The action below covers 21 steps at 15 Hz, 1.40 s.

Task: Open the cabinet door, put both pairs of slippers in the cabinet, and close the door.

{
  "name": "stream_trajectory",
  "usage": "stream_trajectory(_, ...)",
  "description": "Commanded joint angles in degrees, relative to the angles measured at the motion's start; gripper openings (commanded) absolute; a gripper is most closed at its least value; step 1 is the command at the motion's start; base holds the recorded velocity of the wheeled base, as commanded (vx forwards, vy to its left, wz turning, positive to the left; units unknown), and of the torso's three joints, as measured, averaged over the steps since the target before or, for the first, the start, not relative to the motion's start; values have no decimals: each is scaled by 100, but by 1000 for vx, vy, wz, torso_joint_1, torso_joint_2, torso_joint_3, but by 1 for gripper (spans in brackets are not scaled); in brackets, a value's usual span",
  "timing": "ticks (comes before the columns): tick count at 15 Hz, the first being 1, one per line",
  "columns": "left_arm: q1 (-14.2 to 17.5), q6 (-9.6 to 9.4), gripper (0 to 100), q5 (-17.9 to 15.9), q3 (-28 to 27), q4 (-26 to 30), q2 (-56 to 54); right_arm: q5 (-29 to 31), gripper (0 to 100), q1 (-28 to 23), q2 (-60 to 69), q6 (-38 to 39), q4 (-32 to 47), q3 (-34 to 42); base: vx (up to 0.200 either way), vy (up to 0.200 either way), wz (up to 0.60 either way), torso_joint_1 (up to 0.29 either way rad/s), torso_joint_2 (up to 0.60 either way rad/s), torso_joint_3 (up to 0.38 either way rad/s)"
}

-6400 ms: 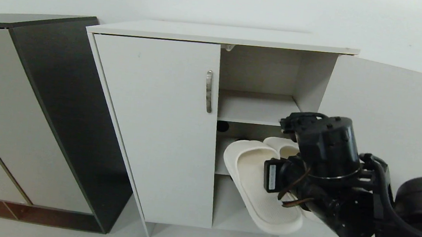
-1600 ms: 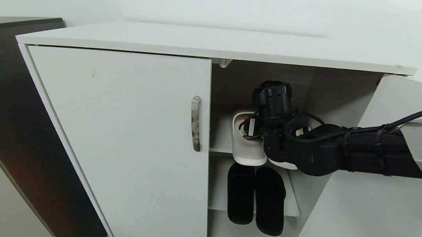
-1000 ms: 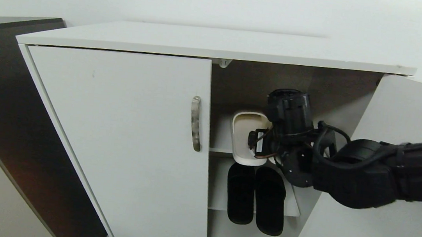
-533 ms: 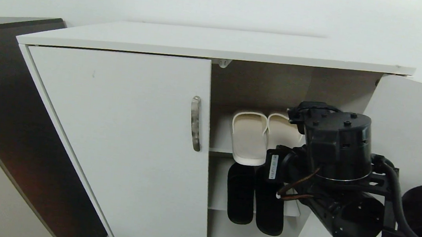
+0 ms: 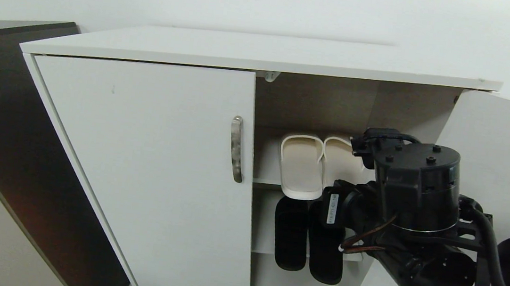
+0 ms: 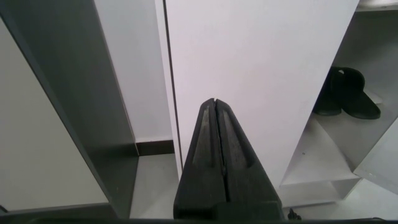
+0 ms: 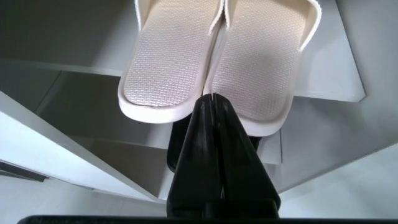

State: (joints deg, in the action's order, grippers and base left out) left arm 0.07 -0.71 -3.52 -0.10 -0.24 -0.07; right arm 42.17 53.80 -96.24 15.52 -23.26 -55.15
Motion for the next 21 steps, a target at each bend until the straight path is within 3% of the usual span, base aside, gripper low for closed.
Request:
stream_trajectory(1, 1, 0, 0, 1, 1, -2, 7, 11, 0, 43, 0, 4, -3, 31, 0, 0, 0, 0, 0, 0)
stream_trajectory(5, 1, 0, 0, 1, 1, -2, 7, 28, 0, 61, 0, 4, -3, 57, 0, 0, 0, 0, 0, 0)
stream_trajectory(21, 1, 0, 0, 1, 1, -2, 7, 28, 0, 61, 18, -31, -3, 294, -200, 0, 0, 2, 0, 4)
